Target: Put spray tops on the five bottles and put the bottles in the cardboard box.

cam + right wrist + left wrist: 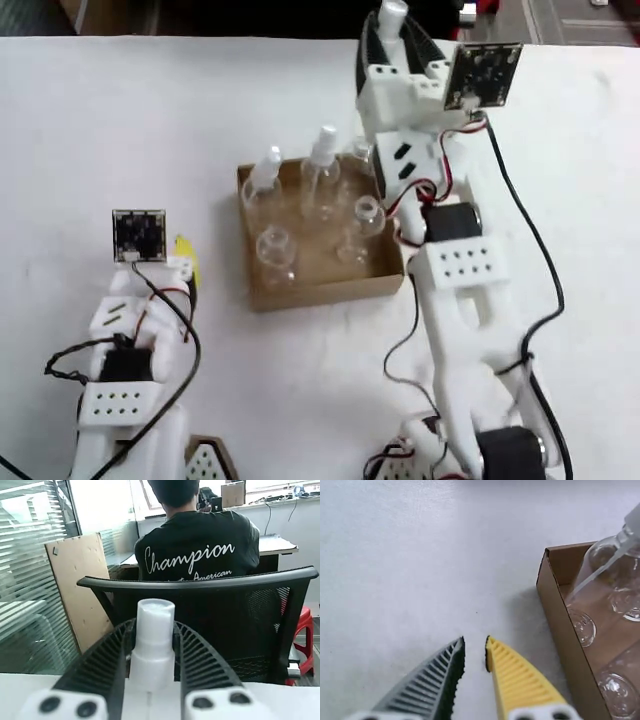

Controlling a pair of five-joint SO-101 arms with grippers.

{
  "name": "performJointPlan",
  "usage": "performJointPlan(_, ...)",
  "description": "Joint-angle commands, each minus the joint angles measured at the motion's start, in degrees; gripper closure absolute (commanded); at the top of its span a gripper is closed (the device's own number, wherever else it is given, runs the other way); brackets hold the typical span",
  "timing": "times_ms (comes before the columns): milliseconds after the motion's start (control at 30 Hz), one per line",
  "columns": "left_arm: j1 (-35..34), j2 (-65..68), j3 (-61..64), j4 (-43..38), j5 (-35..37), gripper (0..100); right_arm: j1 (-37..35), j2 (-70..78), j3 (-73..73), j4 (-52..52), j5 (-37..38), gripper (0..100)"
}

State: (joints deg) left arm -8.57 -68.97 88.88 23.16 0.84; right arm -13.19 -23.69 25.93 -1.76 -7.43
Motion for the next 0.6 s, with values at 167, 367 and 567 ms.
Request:
performJointPlan(167,0.5,-1.1,-2.6,-0.1,-0.5,93,3.8,3.3,1.4,-5.7,0.7,98.3)
performJointPlan(367,0.5,-1.1,-2.6,-0.1,-0.5,93,3.6,3.3,2.5,-5.7,0.7,98.3)
performJointPlan(567,0.6,-1.1,-2.6,-0.1,-0.5,93,3.6,3.3,2.9,-5.7,0.7,98.3)
